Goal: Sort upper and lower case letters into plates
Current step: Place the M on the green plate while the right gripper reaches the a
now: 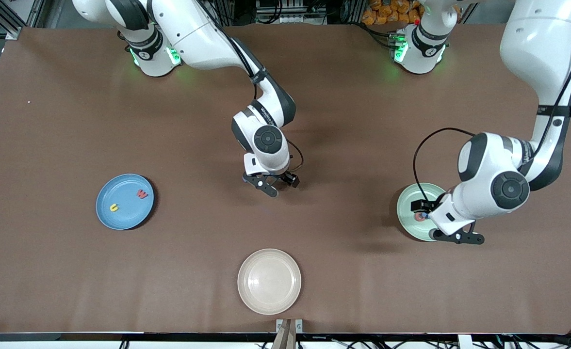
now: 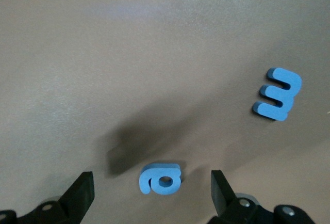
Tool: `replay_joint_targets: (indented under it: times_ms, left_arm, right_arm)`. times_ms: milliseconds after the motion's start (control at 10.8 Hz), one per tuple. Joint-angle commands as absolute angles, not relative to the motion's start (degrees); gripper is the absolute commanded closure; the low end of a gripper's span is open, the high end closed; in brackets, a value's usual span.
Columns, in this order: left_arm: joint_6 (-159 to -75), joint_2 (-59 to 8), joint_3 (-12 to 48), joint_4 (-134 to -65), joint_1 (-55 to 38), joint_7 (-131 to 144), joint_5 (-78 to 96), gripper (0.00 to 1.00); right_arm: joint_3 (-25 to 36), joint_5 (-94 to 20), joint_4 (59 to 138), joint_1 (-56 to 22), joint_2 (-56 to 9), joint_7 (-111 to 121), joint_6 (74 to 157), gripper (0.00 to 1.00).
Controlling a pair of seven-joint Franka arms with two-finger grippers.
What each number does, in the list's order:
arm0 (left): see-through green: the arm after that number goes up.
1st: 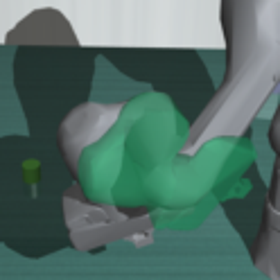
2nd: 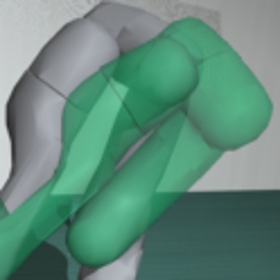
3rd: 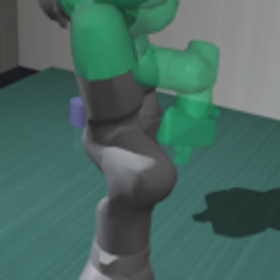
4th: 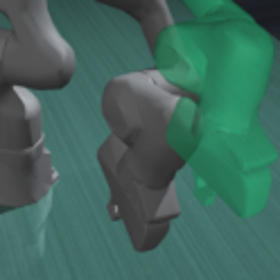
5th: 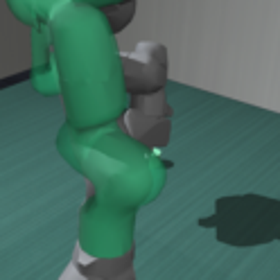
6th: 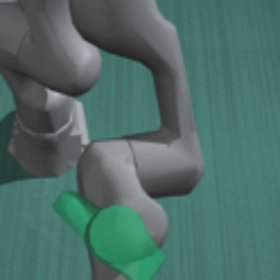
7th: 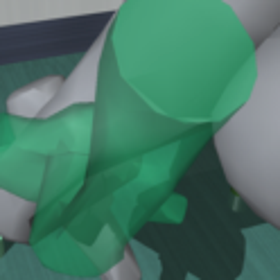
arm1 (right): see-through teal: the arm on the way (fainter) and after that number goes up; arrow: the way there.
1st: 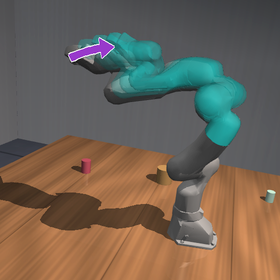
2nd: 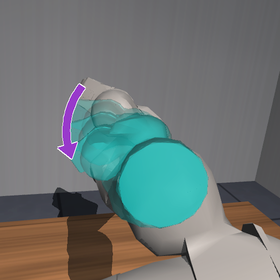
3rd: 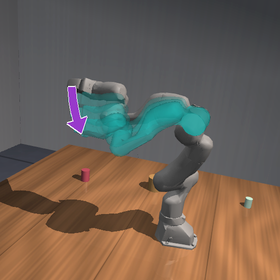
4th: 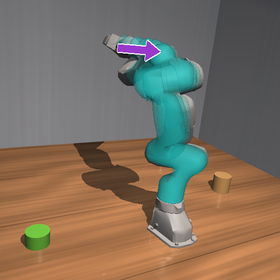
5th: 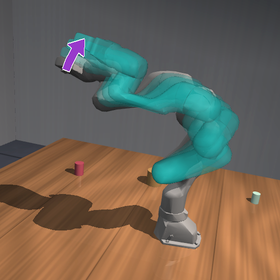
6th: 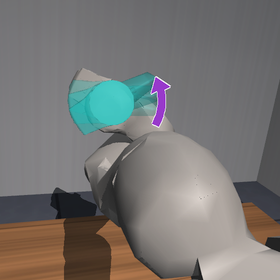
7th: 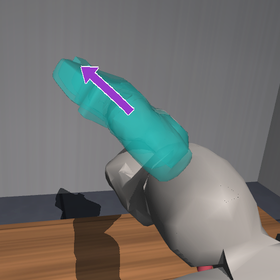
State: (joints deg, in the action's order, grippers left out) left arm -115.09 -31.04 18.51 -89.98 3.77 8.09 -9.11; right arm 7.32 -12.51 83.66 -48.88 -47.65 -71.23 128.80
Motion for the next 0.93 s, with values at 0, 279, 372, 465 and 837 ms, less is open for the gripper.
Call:
replay_joint_targets:
  times_ms: [0, 279, 372, 465, 837]
  left_arm:
    - [-111.3, -26.0, 21.1, -91.1, 3.7, 8.4, -9.5, 0.0]
    - [-106.2, -23.2, 22.3, -91.0, 3.6, 8.6, -9.3, 0.0]
    - [-105.9, -22.3, 22.4, -91.0, 3.6, 8.9, -9.0, 0.0]
    - [-105.9, -21.6, 23.1, -90.8, 3.7, 9.1, -8.8, 0.0]
    - [-105.9, -19.8, 24.1, -89.8, 3.7, 9.1, -8.8, 0.0]
  right_arm:
    - [7.6, -12.9, 84.5, -49.5, -47.2, -70.7, 128.9, 0.0]
    - [7.6, -12.7, 86.4, -50.8, -46.8, -70.2, 130.8, 0.0]
    - [7.6, -12.7, 88.2, -50.9, -46.1, -70.1, 133.0, 0.0]
    - [7.6, -12.7, 90.4, -51.3, -45.1, -70.1, 135.3, 0.0]
    - [7.7, -12.7, 90.6, -51.2, -44.7, -69.6, 134.9, 0.0]
